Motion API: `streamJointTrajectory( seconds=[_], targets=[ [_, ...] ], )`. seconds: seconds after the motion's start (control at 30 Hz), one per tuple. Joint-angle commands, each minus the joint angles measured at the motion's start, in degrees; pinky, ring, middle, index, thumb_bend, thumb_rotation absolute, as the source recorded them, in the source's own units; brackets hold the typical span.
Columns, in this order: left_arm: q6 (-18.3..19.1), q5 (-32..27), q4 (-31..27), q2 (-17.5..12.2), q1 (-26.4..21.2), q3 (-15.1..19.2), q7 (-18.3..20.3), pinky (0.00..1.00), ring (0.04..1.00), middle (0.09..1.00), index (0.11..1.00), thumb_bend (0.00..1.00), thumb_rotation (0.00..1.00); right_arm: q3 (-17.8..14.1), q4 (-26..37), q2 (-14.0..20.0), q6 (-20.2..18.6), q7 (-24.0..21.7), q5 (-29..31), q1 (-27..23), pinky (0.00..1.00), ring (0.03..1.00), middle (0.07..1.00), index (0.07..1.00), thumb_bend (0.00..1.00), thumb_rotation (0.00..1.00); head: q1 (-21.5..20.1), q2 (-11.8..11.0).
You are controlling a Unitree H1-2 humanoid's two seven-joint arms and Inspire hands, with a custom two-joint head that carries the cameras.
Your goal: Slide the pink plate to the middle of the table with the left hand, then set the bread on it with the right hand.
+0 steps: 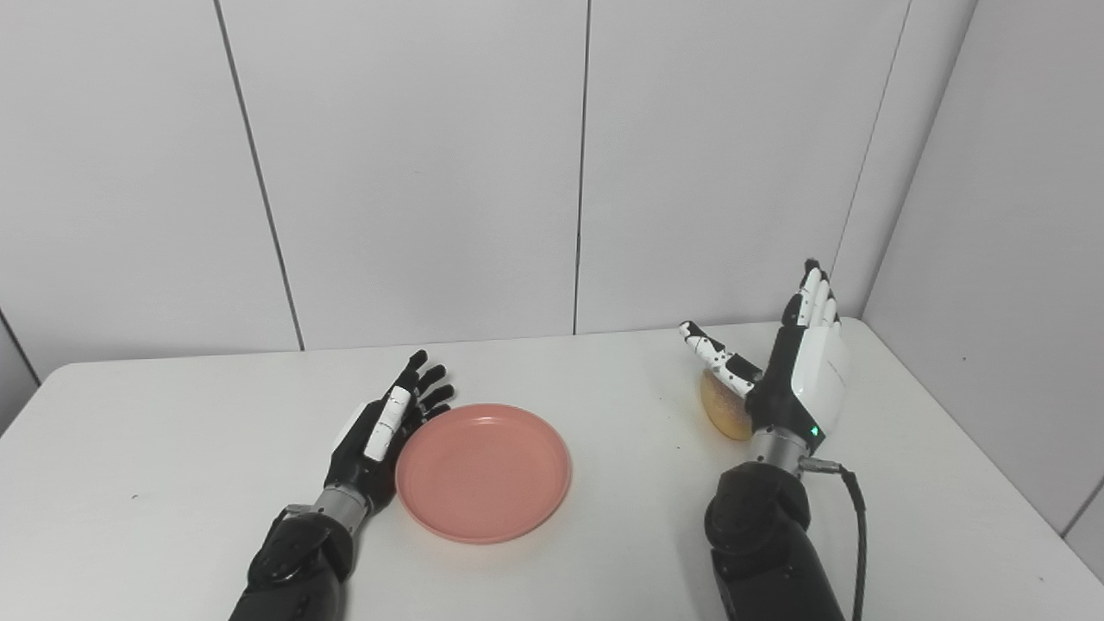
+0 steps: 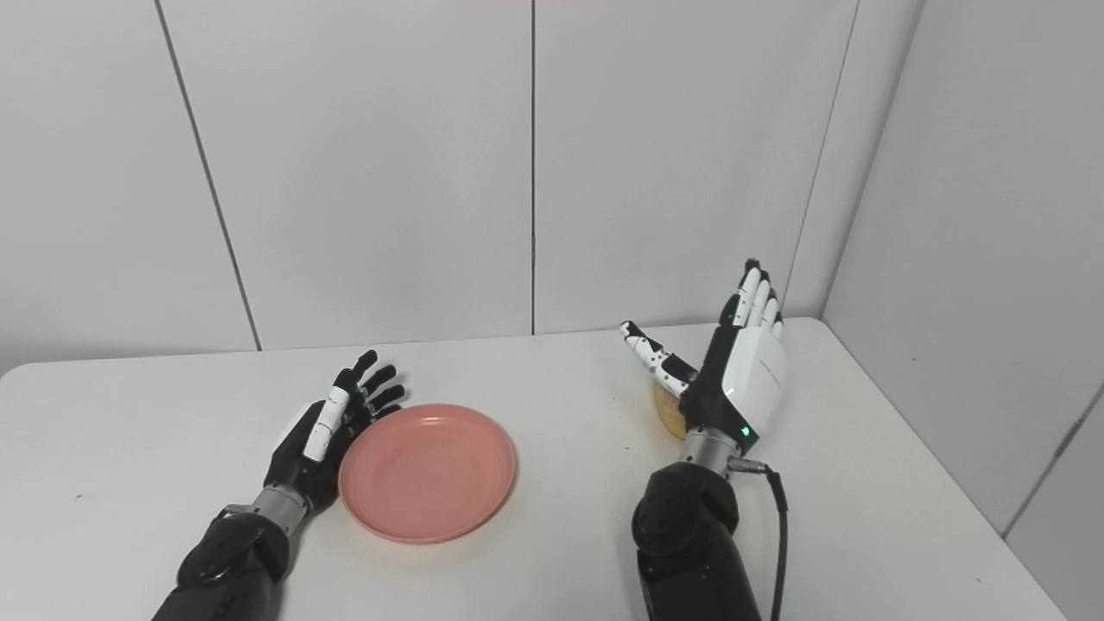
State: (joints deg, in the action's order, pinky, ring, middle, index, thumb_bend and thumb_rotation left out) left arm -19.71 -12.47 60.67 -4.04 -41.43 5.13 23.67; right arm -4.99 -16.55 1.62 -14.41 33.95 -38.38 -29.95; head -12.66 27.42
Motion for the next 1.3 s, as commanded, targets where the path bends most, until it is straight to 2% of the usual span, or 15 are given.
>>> streamJointTrajectory(
  seconds=[0.0,0.1,0.3,0.47,0.57,0.6,0.73,0.97,1.17,1.27],
  targets=[
    [-0.7,-0.5,1.5,0.0,1.8,0.1,1.5,0.92,0.916,0.959,1.000,0.87,0.82,1.0,-0.9,1.9,-1.8,0.4,-1.1,-3.9,0.97,0.992,1.000,1.000,1.00,0.42,0.0,0.1],
    [-0.4,-0.8,1.1,0.1,2.0,0.3,1.5,0.92,0.917,0.959,1.000,0.87,0.82,2.2,-3.5,2.8,-3.0,0.0,-0.9,-4.7,0.97,0.990,1.000,1.000,1.00,0.39,-0.2,0.4],
    [0.1,-0.5,0.7,0.3,2.3,0.2,1.5,0.92,0.926,0.964,1.000,0.86,0.84,4.7,-8.9,4.5,-5.7,-1.3,-0.9,-6.6,0.99,0.999,1.000,1.000,1.00,0.41,-0.6,0.3],
    [-0.3,-0.6,0.8,0.1,2.2,0.2,1.6,0.92,0.923,0.967,1.000,0.85,0.84,6.6,-13.1,5.5,-7.8,-1.3,-0.7,-8.5,0.96,0.957,1.000,1.000,1.00,0.40,-0.3,0.4],
    [-0.3,-1.0,0.9,0.0,2.1,0.4,2.0,0.93,0.925,0.967,1.000,0.84,0.83,6.6,-15.0,5.7,-8.0,-1.0,0.4,-9.3,0.92,0.936,1.000,1.000,1.00,0.37,-0.2,0.6],
    [-0.2,-1.0,0.9,0.0,2.1,0.5,2.0,0.93,0.924,0.964,1.000,0.85,0.83,6.5,-15.8,5.8,-7.9,-1.0,0.8,-9.6,0.86,0.920,0.999,1.000,1.00,0.37,-0.2,0.6],
    [0.8,-0.9,0.1,-0.1,2.4,0.6,1.5,0.92,0.925,0.965,1.000,0.85,0.83,6.4,-19.2,6.2,-7.6,-1.1,2.8,-10.5,0.81,0.906,0.999,1.000,1.00,0.37,-0.1,0.8],
    [1.3,-0.9,-0.1,-0.3,2.3,0.9,1.8,0.92,0.924,0.961,1.000,0.86,0.83,8.3,-24.3,7.4,-7.8,-0.6,3.6,-11.9,0.85,0.925,1.000,1.000,1.00,0.35,-0.7,1.0],
    [1.1,-0.8,0.2,-0.8,2.2,0.9,2.1,0.92,0.925,0.960,1.000,0.86,0.84,9.4,-25.8,7.8,-8.1,-0.2,4.1,-12.4,0.86,0.926,0.992,1.000,1.00,0.34,-1.2,1.1],
    [1.3,-0.9,-0.2,-0.9,2.2,0.9,2.3,0.92,0.925,0.960,1.000,0.85,0.84,9.8,-26.3,7.8,-8.6,0.0,4.1,-12.6,0.82,0.891,0.963,0.991,1.00,0.35,-1.1,1.2]
  ],
)
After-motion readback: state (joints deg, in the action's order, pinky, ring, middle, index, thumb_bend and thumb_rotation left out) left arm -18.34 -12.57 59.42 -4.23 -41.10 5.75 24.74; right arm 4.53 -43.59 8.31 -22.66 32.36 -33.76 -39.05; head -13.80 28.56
